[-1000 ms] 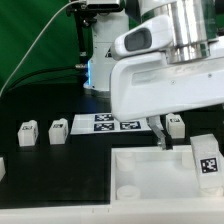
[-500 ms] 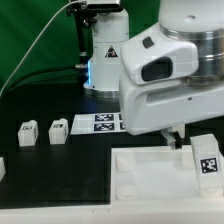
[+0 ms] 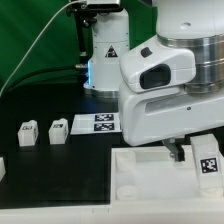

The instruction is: Assemble one leg

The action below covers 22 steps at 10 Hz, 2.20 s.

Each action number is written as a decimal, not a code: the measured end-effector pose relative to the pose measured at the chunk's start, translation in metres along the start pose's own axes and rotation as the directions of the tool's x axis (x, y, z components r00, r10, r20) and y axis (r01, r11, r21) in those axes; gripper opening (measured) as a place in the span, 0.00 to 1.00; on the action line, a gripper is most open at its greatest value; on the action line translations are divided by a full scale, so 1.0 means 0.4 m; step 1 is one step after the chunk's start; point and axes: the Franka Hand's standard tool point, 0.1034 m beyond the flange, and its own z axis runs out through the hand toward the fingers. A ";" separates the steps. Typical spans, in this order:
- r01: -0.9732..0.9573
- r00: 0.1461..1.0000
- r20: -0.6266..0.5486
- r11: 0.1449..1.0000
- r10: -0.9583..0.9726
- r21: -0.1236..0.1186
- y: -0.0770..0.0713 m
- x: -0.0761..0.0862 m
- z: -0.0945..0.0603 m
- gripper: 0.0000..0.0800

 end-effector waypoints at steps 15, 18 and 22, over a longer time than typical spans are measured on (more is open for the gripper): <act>-0.991 0.043 0.059 0.035 0.997 0.126 0.001 0.002 0.006 0.48; -0.982 0.143 0.047 0.136 0.989 0.130 -0.003 0.002 0.008 0.78; -0.753 0.650 -0.036 0.650 0.759 0.097 -0.050 -0.011 0.017 0.81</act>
Offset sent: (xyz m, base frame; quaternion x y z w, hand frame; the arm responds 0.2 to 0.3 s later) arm 0.0000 0.0000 0.0000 0.0000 0.0000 0.0000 1.0000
